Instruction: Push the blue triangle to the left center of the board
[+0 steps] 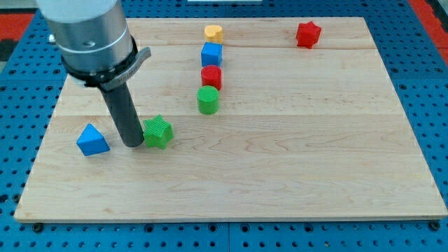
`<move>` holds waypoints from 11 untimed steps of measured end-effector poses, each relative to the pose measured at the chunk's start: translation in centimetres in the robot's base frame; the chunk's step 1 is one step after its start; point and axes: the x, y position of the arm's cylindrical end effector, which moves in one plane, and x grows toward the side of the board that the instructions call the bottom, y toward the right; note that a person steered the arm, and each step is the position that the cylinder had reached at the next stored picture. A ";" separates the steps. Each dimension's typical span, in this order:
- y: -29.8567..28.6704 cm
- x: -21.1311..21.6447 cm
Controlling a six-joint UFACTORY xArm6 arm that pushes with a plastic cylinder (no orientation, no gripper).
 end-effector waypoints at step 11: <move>-5.9 -4.9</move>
